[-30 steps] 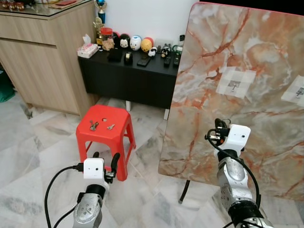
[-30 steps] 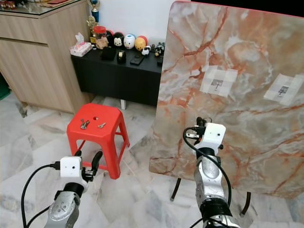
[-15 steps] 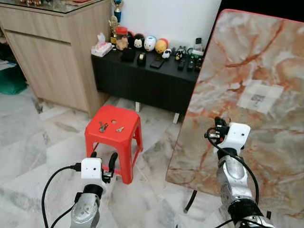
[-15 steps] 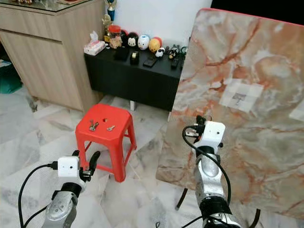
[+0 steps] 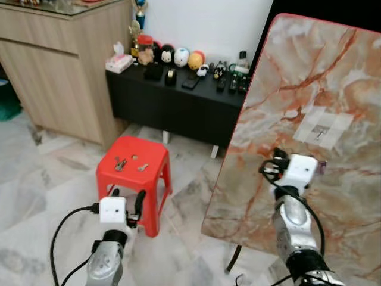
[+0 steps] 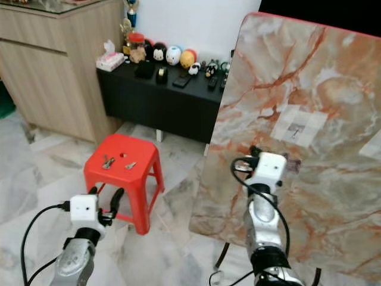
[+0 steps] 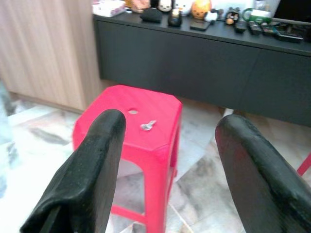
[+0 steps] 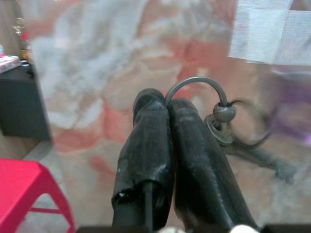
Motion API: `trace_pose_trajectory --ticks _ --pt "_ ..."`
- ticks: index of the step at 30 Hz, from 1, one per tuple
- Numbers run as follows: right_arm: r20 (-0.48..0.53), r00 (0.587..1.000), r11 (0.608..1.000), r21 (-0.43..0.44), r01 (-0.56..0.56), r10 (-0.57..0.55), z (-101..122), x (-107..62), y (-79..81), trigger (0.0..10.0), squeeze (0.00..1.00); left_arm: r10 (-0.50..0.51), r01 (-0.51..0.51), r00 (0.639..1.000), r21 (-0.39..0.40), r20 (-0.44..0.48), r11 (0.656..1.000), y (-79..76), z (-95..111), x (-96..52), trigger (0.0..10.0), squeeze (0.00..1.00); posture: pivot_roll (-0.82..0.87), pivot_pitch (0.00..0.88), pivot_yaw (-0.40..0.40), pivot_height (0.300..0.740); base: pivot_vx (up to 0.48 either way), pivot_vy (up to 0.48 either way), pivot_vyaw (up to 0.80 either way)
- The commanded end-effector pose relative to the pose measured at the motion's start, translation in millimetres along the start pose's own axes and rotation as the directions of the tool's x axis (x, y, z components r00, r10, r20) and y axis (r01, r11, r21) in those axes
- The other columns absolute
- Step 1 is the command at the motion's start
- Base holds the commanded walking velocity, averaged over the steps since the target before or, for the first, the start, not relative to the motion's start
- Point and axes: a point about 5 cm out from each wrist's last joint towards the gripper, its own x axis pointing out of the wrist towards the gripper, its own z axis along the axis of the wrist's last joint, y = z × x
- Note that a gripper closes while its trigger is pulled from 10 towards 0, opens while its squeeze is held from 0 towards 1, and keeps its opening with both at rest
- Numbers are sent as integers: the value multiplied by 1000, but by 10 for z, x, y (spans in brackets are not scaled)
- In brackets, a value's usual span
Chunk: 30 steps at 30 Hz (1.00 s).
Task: Hang keys on a hook
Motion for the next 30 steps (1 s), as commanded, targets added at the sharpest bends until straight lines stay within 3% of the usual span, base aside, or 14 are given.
trace_pose_trajectory --ticks 1,22,30 --pt "39 999 999 -7 33 -33 85 34 -90 10000 0 -12 12 1000 -14 4 1000 -60 9 6 10000 0 56 0 -116 740 0 0 0" --pt "83 989 988 -88 127 -120 331 225 -364 10000 0 -13 13 1000 -15 3 1000 -58 12 10 10000 0 51 0 -110 740 0 0 0" --pt "104 988 990 -77 120 -112 315 178 -310 10000 0 -19 20 1000 -16 4 1000 -67 16 10 10000 0 53 0 -108 740 0 0 0"
